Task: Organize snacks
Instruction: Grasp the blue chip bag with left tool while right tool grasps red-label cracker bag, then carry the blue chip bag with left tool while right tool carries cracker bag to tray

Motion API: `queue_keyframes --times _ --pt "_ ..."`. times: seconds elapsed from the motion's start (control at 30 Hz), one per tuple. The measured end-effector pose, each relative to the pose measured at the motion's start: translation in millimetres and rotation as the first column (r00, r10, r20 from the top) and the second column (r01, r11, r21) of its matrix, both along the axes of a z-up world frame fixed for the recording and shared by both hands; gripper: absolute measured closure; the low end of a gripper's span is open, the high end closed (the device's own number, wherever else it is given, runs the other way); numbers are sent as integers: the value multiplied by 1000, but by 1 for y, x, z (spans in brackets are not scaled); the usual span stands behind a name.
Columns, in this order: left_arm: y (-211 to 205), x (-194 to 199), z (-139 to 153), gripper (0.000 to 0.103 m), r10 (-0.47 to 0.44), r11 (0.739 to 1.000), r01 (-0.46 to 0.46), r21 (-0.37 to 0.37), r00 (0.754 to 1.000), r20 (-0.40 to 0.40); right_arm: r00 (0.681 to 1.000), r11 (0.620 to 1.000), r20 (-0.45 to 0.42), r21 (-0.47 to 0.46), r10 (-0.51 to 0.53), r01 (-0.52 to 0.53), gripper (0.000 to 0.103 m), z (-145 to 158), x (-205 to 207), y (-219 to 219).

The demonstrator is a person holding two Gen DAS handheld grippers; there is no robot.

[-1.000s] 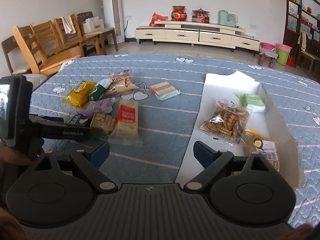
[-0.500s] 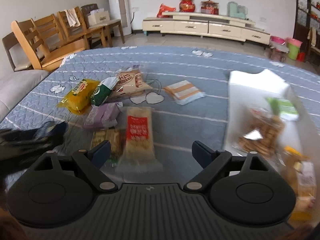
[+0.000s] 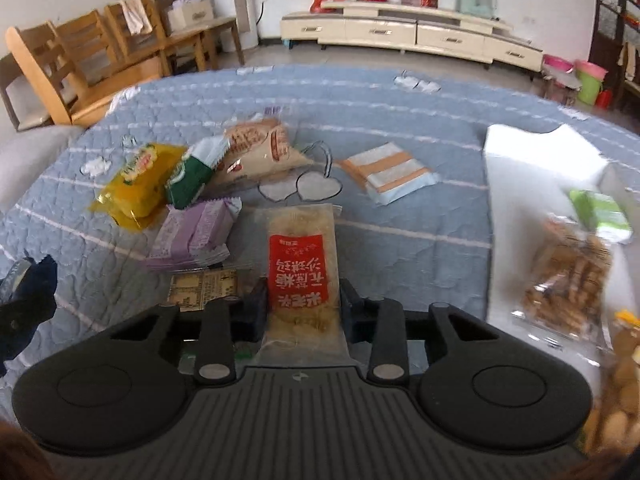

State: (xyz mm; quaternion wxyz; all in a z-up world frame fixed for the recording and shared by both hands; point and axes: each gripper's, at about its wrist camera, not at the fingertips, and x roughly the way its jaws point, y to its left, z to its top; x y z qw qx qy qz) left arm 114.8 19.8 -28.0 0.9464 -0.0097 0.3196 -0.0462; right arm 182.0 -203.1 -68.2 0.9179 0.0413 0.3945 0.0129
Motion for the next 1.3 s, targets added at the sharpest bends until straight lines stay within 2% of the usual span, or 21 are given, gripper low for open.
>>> queue_keyframes --times 0.43,0.73,1.3 --pt "-11 -49 39 59 -19 1000 19 6 998 67 993 999 111 -25 -30 33 60 54 -95 -11" --pt "-11 -76 54 59 -22 1000 23 -8 996 91 984 998 170 -27 -55 61 60 78 -145 -24" --pt "-26 -93 63 59 -68 998 69 -8 992 109 967 992 230 -32 -113 123 60 94 -190 -47"
